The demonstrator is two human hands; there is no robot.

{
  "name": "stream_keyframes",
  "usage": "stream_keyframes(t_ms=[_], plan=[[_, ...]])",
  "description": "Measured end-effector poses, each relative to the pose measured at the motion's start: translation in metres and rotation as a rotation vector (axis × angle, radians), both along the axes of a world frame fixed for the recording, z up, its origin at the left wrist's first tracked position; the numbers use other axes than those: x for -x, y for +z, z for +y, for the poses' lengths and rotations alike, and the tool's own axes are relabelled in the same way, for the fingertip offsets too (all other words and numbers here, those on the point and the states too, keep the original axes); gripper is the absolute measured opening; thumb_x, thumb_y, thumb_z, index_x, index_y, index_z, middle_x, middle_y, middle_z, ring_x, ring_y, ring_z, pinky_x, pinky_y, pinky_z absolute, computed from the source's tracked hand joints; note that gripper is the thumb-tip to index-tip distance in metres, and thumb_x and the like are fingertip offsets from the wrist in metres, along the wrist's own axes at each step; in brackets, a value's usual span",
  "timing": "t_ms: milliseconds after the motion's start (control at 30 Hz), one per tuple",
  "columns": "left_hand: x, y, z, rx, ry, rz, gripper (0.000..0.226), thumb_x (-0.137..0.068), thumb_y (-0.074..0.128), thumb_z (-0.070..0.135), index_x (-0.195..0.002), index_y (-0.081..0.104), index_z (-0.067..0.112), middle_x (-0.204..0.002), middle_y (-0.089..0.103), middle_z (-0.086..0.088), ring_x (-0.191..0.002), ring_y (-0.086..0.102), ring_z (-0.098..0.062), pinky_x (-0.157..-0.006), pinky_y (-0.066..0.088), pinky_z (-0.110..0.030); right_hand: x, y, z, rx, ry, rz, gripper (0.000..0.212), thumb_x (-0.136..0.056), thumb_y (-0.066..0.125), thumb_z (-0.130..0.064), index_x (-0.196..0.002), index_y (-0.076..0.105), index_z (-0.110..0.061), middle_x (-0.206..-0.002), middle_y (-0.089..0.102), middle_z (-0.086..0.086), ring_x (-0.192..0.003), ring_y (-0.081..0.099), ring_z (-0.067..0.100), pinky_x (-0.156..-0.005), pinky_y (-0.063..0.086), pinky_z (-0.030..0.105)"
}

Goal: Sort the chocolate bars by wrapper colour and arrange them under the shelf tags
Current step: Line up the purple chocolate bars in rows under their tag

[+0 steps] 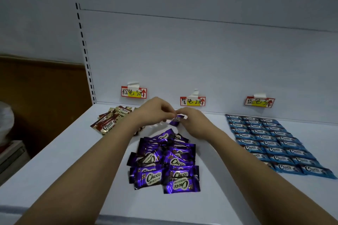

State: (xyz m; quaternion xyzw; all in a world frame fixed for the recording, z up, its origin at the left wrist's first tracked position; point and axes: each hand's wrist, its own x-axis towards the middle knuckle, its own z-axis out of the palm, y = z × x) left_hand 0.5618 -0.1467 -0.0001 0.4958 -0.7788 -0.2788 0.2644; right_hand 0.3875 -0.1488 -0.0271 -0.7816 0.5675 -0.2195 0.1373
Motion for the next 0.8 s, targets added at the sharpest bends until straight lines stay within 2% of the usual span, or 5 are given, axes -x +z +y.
stream_keyframes(t_ms=[100, 300, 567, 700, 800], plan=[[-0.008, -0.006, -0.001, -0.043, -0.068, 0.129, 0.009, -0.085, 0.072, 0.03, -0.085, 0.077, 0.024, -0.078, 0.072, 0.004, -0.065, 0.059, -0.004, -0.057, 0.047, -0.022, 0.0, -0.003, -0.012, -0.029, 0.065, 0.11, 0.034, -0.095, 0.052, -0.009, -0.125, 0.063, -0.022, -0.124, 0.063, 0.004, -0.111, 0.057, 0.024, -0.091, 0.047, 0.036], [-0.029, -0.01, 0.007, -0.232, -0.182, 0.004, 0.009, -0.079, 0.077, 0.033, -0.088, 0.078, 0.032, -0.084, 0.074, 0.011, -0.069, 0.062, 0.002, -0.062, 0.049, -0.016, 0.017, -0.012, -0.009, 0.035, -0.048, 0.072, 0.031, -0.091, 0.065, -0.022, -0.121, 0.065, -0.015, -0.11, 0.059, 0.002, -0.094, 0.054, 0.016, -0.078, 0.04, 0.026], [-0.029, -0.012, 0.006, -0.15, -0.075, 0.094, 0.002, -0.081, 0.076, 0.027, -0.083, 0.076, 0.028, -0.084, 0.075, 0.006, -0.078, 0.067, -0.006, -0.07, 0.049, -0.026, 0.037, -0.007, -0.016, -0.147, -0.156, -0.227, 0.007, -0.087, 0.068, -0.012, -0.083, 0.072, -0.017, -0.065, 0.065, 0.001, -0.049, 0.054, 0.009, -0.05, 0.044, 0.017], [-0.025, -0.01, 0.0, -0.065, 0.104, 0.347, 0.002, -0.088, 0.068, 0.027, -0.089, 0.071, 0.027, -0.081, 0.074, 0.001, -0.07, 0.068, -0.011, -0.054, 0.051, -0.022, 0.045, -0.004, -0.017, -0.191, -0.239, -0.362, 0.006, -0.089, 0.066, -0.01, -0.093, 0.07, -0.014, -0.067, 0.065, 0.004, -0.05, 0.054, 0.012, -0.049, 0.044, 0.022], [-0.013, -0.004, -0.014, -0.084, 0.132, 0.292, 0.009, -0.093, 0.063, 0.018, -0.099, 0.07, 0.019, -0.083, 0.072, -0.006, -0.066, 0.071, -0.019, -0.046, 0.049, -0.021, 0.053, -0.001, -0.018, -0.162, -0.254, -0.341, 0.013, -0.09, 0.064, -0.01, -0.101, 0.071, -0.013, -0.079, 0.066, 0.004, -0.061, 0.056, 0.012, -0.055, 0.043, 0.022]])
